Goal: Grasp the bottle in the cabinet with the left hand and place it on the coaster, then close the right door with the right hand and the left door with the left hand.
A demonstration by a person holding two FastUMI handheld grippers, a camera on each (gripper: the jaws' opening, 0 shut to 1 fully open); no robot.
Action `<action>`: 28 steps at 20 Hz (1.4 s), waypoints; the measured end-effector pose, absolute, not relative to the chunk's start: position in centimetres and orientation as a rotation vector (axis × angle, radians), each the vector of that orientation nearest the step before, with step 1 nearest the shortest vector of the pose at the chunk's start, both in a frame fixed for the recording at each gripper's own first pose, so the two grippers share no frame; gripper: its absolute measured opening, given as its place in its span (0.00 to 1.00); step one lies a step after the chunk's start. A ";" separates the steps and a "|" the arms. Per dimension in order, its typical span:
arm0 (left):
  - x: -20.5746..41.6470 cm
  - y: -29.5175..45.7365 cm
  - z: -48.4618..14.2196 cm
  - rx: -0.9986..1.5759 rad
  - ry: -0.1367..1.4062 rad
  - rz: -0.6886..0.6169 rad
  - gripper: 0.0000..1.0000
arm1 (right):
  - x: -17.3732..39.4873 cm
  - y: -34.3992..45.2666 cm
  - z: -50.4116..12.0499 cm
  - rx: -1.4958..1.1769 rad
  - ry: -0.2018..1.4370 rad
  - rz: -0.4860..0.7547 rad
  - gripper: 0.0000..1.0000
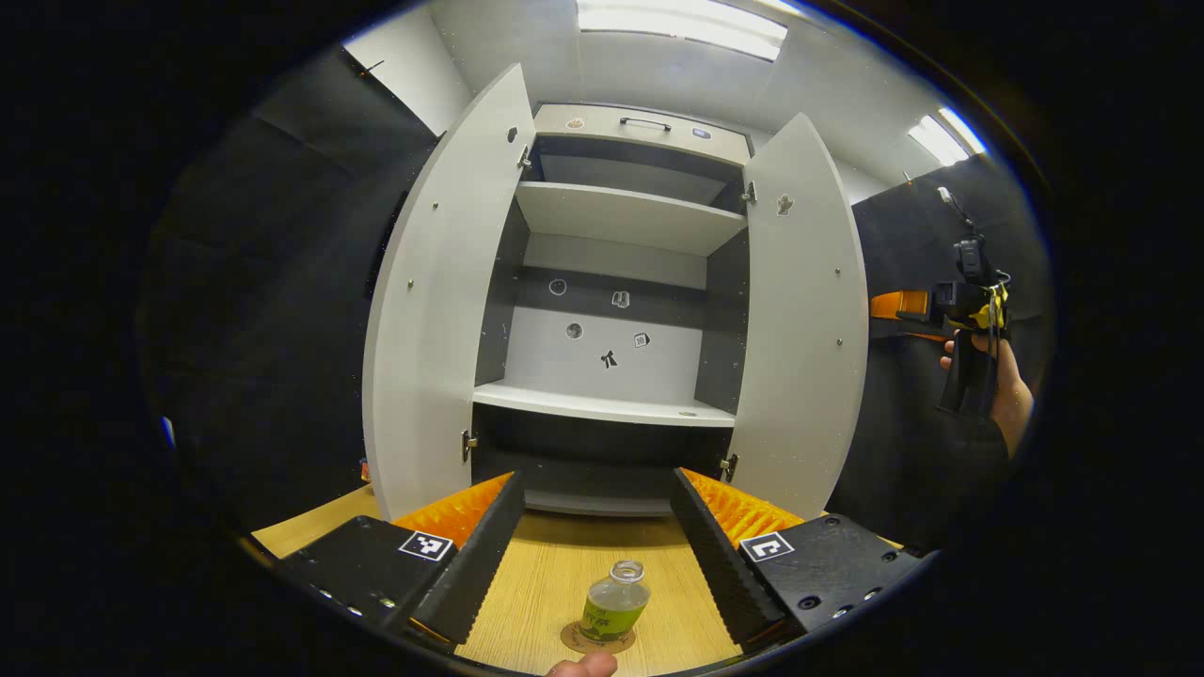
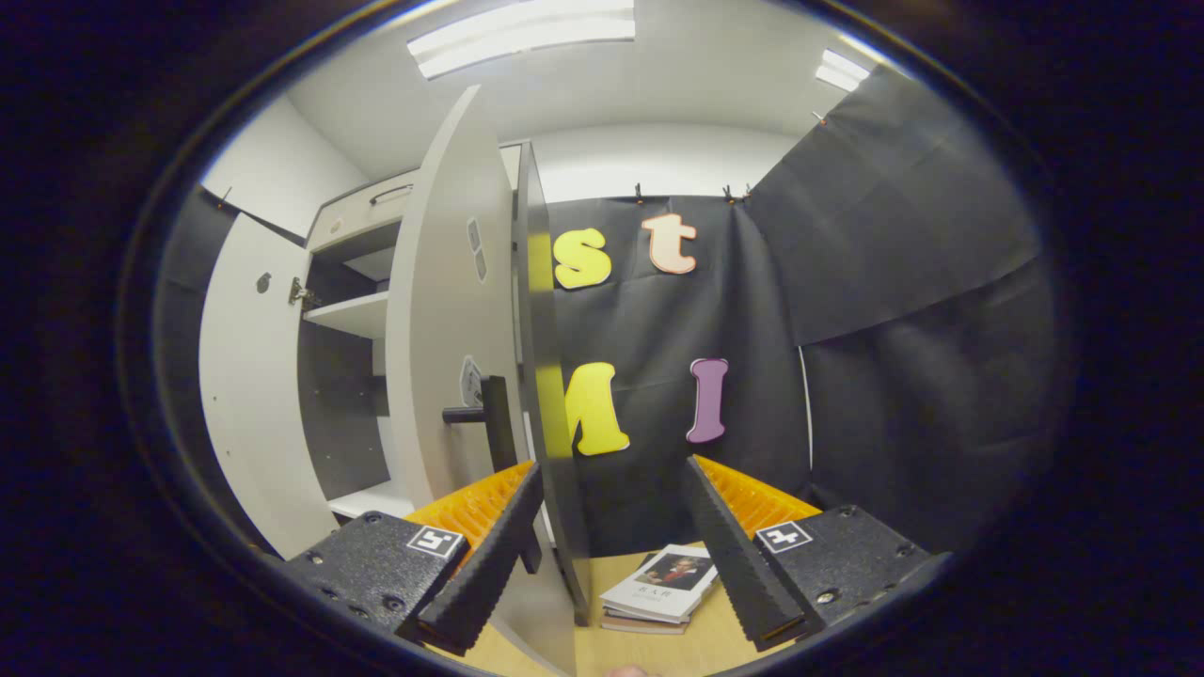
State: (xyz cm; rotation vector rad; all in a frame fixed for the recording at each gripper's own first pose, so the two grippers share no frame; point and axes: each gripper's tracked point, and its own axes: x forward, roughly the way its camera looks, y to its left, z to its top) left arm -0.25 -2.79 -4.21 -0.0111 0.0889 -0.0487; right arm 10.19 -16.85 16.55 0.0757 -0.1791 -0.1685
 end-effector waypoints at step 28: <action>-0.3 -1.3 -4.7 -0.004 0.090 -0.008 0.95 | 16.6 0.5 15.3 -0.024 -0.114 0.194 0.98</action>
